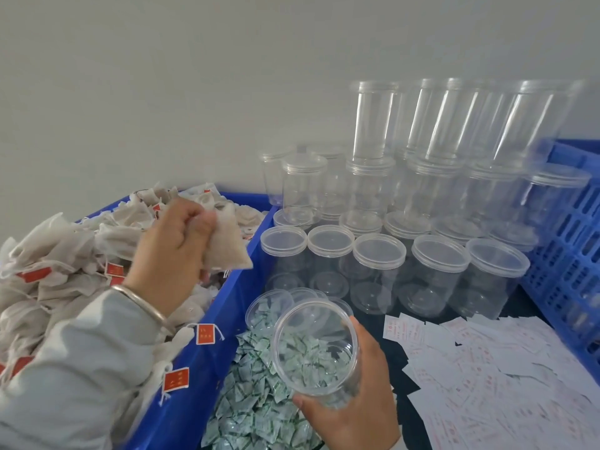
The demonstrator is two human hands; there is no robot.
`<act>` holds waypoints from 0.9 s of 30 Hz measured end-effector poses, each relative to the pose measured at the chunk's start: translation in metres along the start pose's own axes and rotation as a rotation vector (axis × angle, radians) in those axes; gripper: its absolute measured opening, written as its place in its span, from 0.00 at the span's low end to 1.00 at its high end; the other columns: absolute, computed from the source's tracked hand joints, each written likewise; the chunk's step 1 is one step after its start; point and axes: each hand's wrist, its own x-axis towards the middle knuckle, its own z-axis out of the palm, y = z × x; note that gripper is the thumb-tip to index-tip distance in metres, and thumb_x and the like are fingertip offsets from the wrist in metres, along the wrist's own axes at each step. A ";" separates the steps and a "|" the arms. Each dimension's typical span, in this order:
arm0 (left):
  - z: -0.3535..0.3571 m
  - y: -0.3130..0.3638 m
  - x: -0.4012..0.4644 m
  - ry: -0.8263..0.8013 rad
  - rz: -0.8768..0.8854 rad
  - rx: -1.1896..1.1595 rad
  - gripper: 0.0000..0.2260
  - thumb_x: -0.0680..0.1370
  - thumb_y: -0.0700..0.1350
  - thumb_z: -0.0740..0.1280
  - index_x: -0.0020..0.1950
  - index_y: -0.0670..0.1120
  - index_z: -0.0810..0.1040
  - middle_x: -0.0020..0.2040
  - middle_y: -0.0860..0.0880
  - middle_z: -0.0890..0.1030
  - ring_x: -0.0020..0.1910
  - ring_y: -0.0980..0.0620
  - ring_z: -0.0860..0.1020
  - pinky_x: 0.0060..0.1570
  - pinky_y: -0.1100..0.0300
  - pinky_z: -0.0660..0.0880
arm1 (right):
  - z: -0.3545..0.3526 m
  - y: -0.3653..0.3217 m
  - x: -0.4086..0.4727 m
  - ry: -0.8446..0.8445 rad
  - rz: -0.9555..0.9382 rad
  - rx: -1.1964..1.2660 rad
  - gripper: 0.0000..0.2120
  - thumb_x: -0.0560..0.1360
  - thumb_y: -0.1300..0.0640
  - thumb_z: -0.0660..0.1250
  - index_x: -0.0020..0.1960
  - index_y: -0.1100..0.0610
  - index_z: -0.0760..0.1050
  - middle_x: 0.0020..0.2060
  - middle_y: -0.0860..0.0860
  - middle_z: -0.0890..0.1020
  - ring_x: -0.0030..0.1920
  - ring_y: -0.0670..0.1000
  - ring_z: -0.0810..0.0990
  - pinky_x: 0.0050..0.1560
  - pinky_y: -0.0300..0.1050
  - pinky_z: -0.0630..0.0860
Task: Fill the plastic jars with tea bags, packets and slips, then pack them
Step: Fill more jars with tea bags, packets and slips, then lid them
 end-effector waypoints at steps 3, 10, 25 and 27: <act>0.018 0.017 -0.019 -0.267 -0.084 -0.118 0.06 0.77 0.45 0.65 0.39 0.50 0.74 0.26 0.50 0.76 0.18 0.58 0.71 0.18 0.67 0.67 | 0.000 -0.002 0.000 0.015 0.000 0.011 0.48 0.52 0.38 0.74 0.68 0.49 0.63 0.64 0.43 0.70 0.65 0.40 0.68 0.60 0.51 0.73; 0.040 0.029 -0.054 -0.694 0.173 -0.007 0.11 0.69 0.47 0.75 0.43 0.61 0.76 0.41 0.62 0.80 0.41 0.64 0.77 0.39 0.72 0.71 | -0.002 0.005 0.013 -0.117 0.045 -0.193 0.42 0.61 0.44 0.75 0.71 0.53 0.65 0.63 0.47 0.74 0.64 0.48 0.73 0.64 0.43 0.69; 0.006 -0.069 0.027 -0.431 -0.382 1.107 0.14 0.78 0.48 0.61 0.61 0.45 0.75 0.60 0.44 0.75 0.57 0.45 0.74 0.55 0.52 0.74 | -0.003 0.011 0.000 -0.011 0.081 0.010 0.50 0.51 0.51 0.80 0.70 0.44 0.62 0.65 0.42 0.69 0.67 0.46 0.66 0.68 0.53 0.67; 0.011 -0.072 0.026 -0.455 -0.382 1.116 0.12 0.78 0.44 0.58 0.58 0.44 0.76 0.57 0.43 0.77 0.54 0.45 0.76 0.54 0.51 0.75 | -0.005 0.011 0.000 -0.041 0.091 0.021 0.51 0.53 0.55 0.83 0.71 0.48 0.63 0.66 0.44 0.70 0.67 0.47 0.67 0.67 0.55 0.68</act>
